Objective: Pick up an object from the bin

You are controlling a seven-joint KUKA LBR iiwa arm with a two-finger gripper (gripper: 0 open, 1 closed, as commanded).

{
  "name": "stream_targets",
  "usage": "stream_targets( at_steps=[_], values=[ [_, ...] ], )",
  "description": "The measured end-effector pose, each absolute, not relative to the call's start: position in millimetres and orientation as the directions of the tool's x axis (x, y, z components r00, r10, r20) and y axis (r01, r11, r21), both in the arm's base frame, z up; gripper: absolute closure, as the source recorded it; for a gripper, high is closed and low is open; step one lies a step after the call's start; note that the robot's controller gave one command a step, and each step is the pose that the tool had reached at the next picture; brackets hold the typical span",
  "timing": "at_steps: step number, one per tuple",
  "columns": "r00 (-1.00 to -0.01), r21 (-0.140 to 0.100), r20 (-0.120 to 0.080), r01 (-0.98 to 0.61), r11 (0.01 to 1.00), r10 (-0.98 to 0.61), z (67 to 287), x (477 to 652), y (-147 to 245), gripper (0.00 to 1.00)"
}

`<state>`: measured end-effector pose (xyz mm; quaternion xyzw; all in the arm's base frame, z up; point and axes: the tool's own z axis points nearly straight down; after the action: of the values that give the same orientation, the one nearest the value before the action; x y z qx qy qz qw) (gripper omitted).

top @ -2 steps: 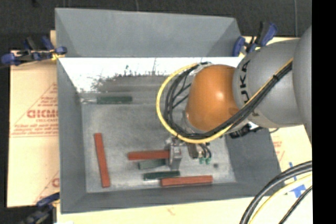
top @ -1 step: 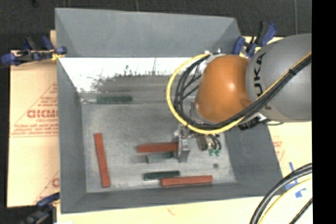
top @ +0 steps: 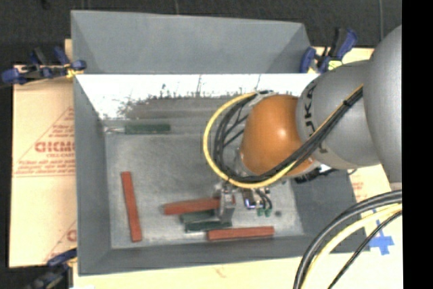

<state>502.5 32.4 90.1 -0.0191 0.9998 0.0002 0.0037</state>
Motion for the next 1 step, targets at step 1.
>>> stream_targets(
  at_steps=[1],
  values=[
    [-0.998, 0.001, -0.002, -0.064, 0.998, -0.064, 82.6, 497.2, 26.1, 1.0]
  ],
)
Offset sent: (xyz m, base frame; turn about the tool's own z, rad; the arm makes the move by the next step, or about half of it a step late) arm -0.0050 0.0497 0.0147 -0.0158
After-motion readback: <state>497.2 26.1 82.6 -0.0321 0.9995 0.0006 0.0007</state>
